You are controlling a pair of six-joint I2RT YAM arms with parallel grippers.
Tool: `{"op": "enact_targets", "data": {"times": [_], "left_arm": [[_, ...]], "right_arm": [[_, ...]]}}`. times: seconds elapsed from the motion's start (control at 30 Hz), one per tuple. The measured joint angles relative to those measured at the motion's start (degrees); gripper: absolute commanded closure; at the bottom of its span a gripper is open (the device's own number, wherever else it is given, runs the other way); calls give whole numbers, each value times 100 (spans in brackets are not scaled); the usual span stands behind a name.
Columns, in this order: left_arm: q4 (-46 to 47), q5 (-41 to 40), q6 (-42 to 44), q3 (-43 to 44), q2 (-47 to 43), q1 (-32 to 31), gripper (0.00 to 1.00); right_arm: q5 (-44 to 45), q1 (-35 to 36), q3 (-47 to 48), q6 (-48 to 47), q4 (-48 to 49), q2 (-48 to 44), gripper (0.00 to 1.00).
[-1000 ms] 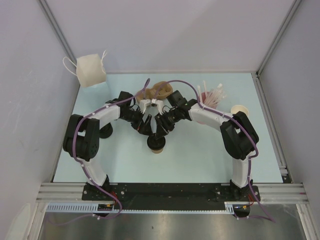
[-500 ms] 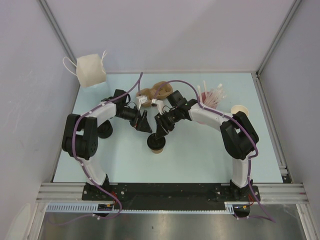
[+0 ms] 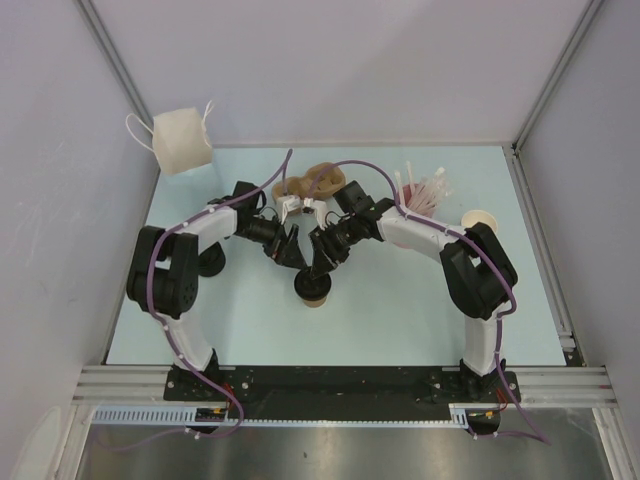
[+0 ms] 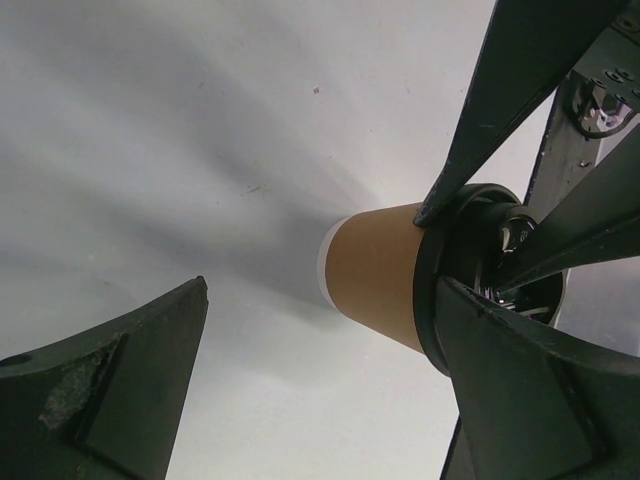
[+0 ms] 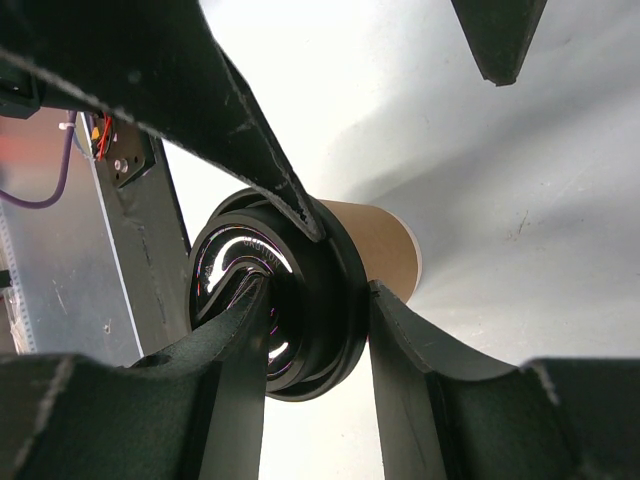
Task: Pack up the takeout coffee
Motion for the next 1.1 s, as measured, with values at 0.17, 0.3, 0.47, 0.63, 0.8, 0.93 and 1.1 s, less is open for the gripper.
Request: {"op": "enact_targets", "data": {"times": [0.17, 0.3, 0.47, 0.63, 0.8, 0.93, 1.1], "left_arm": [[341, -317, -138, -234, -269, -136, 1], [531, -566, -339, -382, -439, -190, 1], [649, -660, -459, -470, -509, -210, 0], [756, -723, -509, -562, -643, -221, 1], [540, -949, -511, -494, -791, -249, 1], [-39, -1346, -367, -251, -1005, -264, 1], [-269, -1386, -24, 13, -1816, -442, 1]], "right_arm": [[9, -2, 0, 0, -39, 0, 59], [17, -4, -2, -9, -50, 0, 59], [24, -4, -2, -15, -50, 0, 59], [22, -2, -2, -26, -48, -2, 59], [26, 0, -28, -76, -2, -31, 59], [28, 7, -44, -160, -2, -59, 59], [61, 11, -46, -153, 4, -66, 57]]}}
